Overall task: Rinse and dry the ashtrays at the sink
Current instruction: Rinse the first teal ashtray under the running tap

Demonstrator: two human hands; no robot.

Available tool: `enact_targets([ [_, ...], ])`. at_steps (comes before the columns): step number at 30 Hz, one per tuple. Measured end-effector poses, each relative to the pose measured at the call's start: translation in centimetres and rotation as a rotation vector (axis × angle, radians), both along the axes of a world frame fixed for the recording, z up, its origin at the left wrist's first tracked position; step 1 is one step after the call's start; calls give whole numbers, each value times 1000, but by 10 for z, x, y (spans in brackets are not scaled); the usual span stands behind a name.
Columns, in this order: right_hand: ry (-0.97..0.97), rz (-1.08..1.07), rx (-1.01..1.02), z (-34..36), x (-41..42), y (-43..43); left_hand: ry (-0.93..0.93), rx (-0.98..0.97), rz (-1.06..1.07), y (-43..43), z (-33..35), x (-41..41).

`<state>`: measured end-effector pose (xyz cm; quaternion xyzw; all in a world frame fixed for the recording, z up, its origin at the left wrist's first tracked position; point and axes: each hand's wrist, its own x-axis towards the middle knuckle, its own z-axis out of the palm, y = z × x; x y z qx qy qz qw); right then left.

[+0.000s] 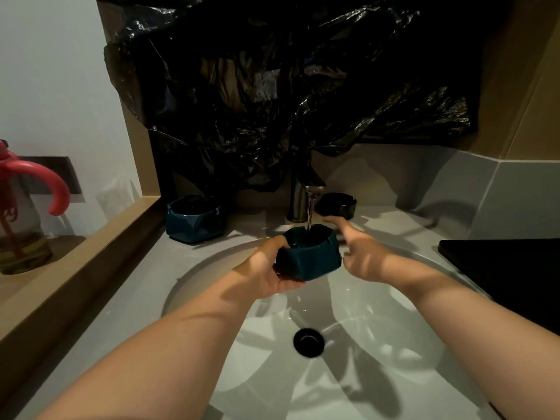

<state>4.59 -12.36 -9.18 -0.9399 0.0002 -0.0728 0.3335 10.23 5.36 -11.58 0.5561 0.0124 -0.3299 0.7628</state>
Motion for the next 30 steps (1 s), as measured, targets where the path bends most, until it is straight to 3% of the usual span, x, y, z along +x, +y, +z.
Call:
enact_targets([
  [3,295,-145,656,4,-6,-2,-43,0,-12,-3,3,-4],
  [5,411,-145,808,6,-7,0,-62,9,-22,-8,4,-6],
  [10,345,-267,677,2,0,6,-136,121,-159,-5,0,-2],
  [17,336,-151,562,7,-6,-11,-119,41,-316,-2,1,-2],
  [24,-1,-281,544,20,8,-3,-431,220,-25,-9,3,0],
  [27,-343,-316,255,56,11,4,-651,380,92,-8,3,-1],
  [30,-457,-218,-98,93,21,15,-852,512,129,-6,7,-9],
])
